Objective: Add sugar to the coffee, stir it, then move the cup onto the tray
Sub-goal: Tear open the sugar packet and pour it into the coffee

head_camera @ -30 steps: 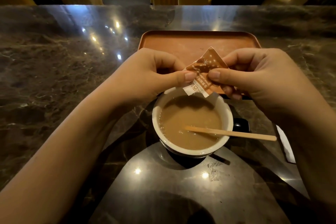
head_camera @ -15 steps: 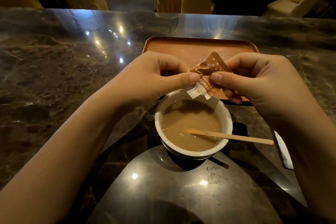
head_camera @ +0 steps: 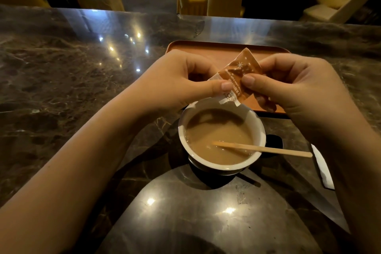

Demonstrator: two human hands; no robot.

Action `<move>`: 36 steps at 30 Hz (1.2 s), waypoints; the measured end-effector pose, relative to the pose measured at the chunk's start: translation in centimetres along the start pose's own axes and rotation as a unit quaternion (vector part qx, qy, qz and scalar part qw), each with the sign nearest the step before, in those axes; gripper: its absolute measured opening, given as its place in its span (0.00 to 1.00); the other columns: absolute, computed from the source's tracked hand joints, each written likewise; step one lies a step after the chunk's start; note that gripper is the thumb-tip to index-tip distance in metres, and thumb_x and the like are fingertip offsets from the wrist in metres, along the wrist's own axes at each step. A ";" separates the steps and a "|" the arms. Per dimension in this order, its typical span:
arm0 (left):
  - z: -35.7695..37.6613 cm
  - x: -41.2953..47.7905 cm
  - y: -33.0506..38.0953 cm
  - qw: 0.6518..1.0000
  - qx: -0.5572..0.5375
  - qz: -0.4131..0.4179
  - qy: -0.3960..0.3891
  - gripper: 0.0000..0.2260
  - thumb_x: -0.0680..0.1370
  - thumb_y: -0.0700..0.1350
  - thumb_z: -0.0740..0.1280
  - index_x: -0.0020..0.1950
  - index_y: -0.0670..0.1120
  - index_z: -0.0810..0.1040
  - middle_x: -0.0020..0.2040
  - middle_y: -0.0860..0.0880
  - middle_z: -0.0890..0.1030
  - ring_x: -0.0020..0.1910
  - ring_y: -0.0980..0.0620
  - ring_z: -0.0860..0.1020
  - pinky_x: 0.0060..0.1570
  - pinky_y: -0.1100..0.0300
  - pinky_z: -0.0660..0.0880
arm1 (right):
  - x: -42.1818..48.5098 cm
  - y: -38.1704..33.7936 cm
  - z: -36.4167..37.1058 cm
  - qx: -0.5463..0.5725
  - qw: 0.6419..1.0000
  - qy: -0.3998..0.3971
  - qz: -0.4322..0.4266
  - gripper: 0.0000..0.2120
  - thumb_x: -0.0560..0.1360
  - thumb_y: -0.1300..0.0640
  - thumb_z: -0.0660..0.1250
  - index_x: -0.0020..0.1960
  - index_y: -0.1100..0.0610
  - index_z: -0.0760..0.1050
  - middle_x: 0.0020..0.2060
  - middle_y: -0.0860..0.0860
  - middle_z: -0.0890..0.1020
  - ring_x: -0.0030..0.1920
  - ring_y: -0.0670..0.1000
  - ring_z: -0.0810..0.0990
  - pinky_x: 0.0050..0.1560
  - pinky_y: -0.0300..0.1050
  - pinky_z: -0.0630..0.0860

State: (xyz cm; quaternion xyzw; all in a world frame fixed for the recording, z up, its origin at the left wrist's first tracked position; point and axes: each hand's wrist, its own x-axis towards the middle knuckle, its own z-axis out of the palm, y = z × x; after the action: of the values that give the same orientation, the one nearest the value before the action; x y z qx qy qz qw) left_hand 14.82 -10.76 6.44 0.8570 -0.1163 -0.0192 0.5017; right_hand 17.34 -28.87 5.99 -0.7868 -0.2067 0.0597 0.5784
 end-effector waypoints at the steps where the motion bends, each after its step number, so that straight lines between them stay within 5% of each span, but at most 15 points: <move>1: 0.1 0.0 0.0 1.000 0.006 0.003 0.007 0.12 0.67 0.50 0.68 0.42 0.42 0.81 0.41 0.42 0.83 0.42 0.45 0.81 0.45 0.57 0.78 | 0.0 -0.1 0.0 -0.004 1.000 0.003 -0.006 0.04 0.67 0.56 0.68 0.41 0.53 0.79 0.32 0.47 0.84 0.26 0.41 0.77 0.27 0.30 0.73; 7: 0.2 0.1 0.1 0.999 0.047 0.005 0.023 0.07 0.70 0.48 0.69 0.38 0.44 0.80 0.35 0.46 0.81 0.33 0.53 0.77 0.35 0.71 0.74 | -0.1 -0.1 0.0 -0.001 1.000 0.001 -0.011 0.03 0.67 0.55 0.69 0.40 0.53 0.79 0.33 0.48 0.85 0.26 0.42 0.76 0.26 0.30 0.72; 13: 0.2 0.2 -0.1 1.000 0.019 -0.001 0.015 0.12 0.65 0.51 0.69 0.39 0.42 0.80 0.38 0.41 0.82 0.39 0.46 0.80 0.42 0.62 0.78 | -0.1 0.1 -0.2 0.004 1.000 0.002 -0.017 0.02 0.69 0.58 0.68 0.41 0.54 0.79 0.30 0.46 0.84 0.26 0.42 0.76 0.26 0.31 0.71; 18: 0.4 0.2 -0.1 0.999 0.034 -0.009 0.020 0.09 0.69 0.48 0.69 0.38 0.41 0.80 0.30 0.50 0.79 0.27 0.61 0.74 0.31 0.74 0.72 | -0.1 0.1 -0.2 0.001 1.000 -0.001 -0.024 0.02 0.68 0.58 0.69 0.41 0.53 0.79 0.32 0.47 0.84 0.26 0.43 0.77 0.26 0.31 0.72; 22: 0.4 0.1 -0.1 0.999 0.022 -0.009 0.021 0.12 0.66 0.51 0.69 0.39 0.42 0.80 0.38 0.43 0.82 0.36 0.50 0.79 0.38 0.67 0.76 | -0.1 0.1 -0.2 -0.008 1.000 0.006 -0.028 0.02 0.69 0.58 0.68 0.41 0.53 0.79 0.32 0.49 0.84 0.26 0.42 0.76 0.26 0.31 0.72; 36: 0.4 0.2 -0.3 1.000 0.018 -0.018 0.013 0.11 0.67 0.49 0.69 0.39 0.42 0.80 0.39 0.44 0.82 0.38 0.49 0.80 0.39 0.68 0.77 | -0.1 0.2 -0.2 -0.012 1.000 0.008 -0.019 0.02 0.69 0.58 0.69 0.41 0.53 0.79 0.32 0.47 0.85 0.26 0.41 0.77 0.26 0.30 0.72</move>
State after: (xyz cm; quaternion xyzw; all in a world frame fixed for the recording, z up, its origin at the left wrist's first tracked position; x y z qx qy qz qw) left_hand 15.04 -11.02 6.03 0.8680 -0.0943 -0.0148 0.4873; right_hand 17.41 -29.10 5.83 -0.7899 -0.2176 0.0395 0.5719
